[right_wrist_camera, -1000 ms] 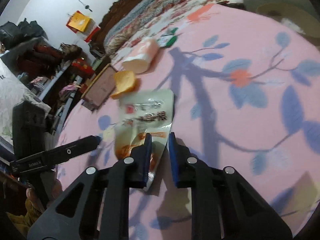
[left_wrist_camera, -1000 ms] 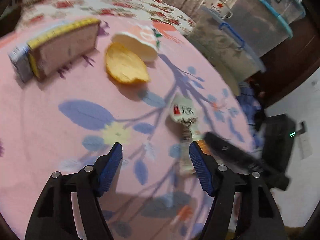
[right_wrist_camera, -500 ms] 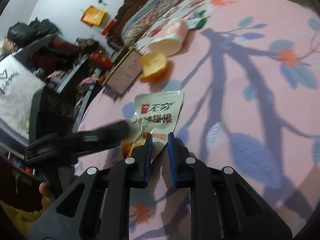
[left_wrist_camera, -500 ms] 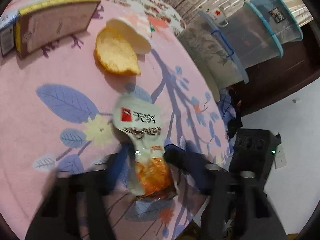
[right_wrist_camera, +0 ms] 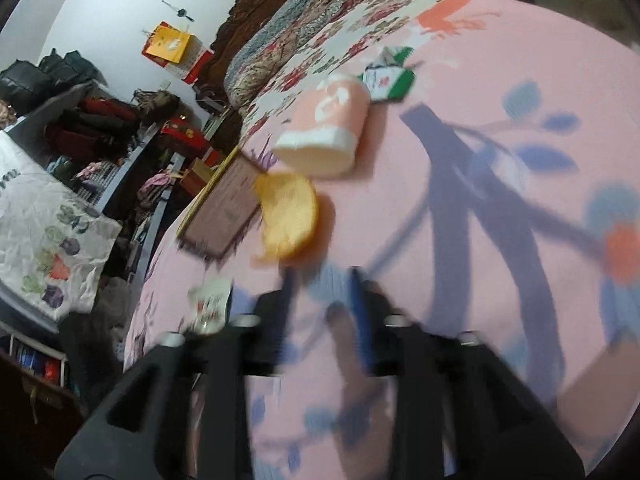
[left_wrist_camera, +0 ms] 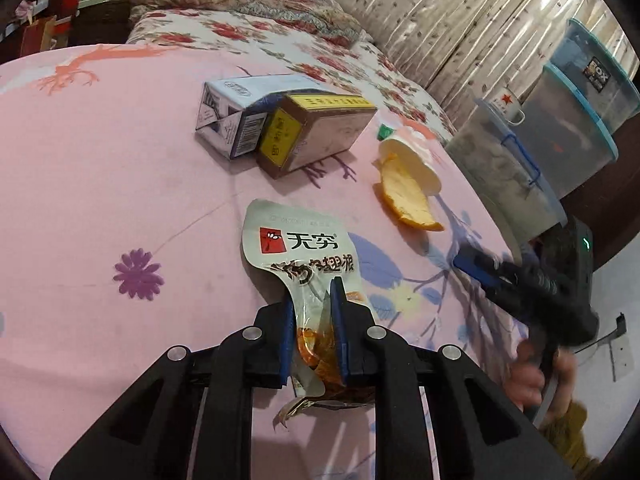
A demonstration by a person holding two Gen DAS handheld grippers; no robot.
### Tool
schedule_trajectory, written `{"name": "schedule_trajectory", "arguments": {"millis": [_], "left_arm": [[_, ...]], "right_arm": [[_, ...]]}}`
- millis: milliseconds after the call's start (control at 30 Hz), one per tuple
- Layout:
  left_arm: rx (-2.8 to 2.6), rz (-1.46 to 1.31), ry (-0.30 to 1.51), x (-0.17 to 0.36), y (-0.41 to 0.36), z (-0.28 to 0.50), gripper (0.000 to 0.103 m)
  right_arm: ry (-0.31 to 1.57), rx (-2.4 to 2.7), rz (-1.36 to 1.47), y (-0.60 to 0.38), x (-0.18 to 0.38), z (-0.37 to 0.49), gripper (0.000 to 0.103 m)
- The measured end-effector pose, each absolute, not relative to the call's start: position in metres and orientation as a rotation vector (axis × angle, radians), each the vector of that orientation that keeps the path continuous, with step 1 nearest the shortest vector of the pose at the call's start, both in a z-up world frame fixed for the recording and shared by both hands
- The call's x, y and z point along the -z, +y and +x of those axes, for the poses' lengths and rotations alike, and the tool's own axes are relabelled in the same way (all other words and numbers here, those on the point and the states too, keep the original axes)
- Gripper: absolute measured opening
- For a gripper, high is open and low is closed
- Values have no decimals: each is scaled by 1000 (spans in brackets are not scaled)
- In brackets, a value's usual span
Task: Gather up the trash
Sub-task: 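Grasp the white snack pouch with the left tool while the right tool grasps a yellow chip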
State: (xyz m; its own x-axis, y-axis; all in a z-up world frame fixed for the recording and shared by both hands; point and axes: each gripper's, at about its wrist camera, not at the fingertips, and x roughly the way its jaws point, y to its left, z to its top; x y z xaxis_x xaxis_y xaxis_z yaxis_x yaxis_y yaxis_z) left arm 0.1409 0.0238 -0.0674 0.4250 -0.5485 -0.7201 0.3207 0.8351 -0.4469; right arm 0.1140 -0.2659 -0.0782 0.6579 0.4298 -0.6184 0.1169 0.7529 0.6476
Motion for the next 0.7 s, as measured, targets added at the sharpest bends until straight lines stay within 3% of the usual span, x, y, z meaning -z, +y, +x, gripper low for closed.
{"name": "schedule_trajectory", "arguments": {"millis": [67, 233, 333, 500, 700], "left_arm": [[550, -265, 989, 67, 25, 141, 16], [518, -179, 964, 63, 15, 138, 16], [510, -157, 956, 64, 9, 136, 16], [514, -167, 958, 65, 9, 136, 16], [512, -163, 957, 65, 9, 135, 15]], "right_arm": [[831, -182, 706, -264, 75, 130, 66], [851, -163, 617, -248, 73, 170, 59], [851, -140, 533, -236, 72, 181, 48], [896, -171, 475, -224, 77, 182, 13], [894, -233, 556, -224, 81, 152, 10]]}}
